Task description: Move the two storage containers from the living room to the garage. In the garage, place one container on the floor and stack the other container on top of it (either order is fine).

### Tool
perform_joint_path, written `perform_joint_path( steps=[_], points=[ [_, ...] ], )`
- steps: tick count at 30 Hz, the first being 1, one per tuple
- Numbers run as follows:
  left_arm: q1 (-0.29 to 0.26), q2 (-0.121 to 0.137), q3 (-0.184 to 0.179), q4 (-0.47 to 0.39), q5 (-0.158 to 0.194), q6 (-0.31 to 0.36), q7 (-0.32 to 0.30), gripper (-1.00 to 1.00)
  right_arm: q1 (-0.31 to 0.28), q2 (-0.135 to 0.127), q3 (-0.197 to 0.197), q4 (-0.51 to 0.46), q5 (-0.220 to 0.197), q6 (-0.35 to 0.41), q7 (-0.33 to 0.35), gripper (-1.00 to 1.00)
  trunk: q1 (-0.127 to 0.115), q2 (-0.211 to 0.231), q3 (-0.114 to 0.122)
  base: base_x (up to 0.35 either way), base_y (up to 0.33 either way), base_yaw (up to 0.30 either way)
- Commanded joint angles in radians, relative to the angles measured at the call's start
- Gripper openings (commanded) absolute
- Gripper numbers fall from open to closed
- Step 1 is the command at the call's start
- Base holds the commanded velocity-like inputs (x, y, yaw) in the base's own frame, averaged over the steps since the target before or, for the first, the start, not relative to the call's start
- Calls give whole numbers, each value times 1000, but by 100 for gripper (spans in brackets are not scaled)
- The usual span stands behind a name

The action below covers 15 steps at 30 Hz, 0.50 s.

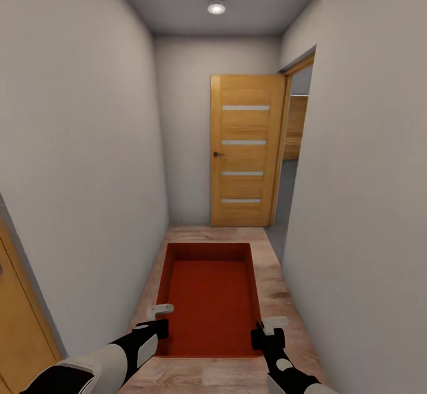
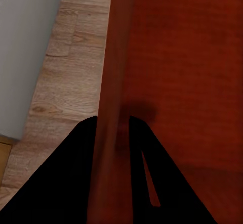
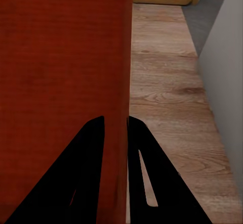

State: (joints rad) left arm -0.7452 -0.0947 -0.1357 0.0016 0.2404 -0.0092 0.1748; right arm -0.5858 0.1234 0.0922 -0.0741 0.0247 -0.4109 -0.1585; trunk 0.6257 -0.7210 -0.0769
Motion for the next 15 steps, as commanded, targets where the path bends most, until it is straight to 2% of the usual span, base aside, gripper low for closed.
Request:
perform_joint_path(
  steps=[1,15],
  points=[
    [-2,7,51,-3,0,0,6,-100,0,-10,0,2,0,-1,-11,-100,1,-1,-2,323,0,0],
    [-2,7,51,-3,0,0,6,-100,0,-9,1,2,1,-3,-12,-100,1,-1,-2,323,0,0]
  ],
)
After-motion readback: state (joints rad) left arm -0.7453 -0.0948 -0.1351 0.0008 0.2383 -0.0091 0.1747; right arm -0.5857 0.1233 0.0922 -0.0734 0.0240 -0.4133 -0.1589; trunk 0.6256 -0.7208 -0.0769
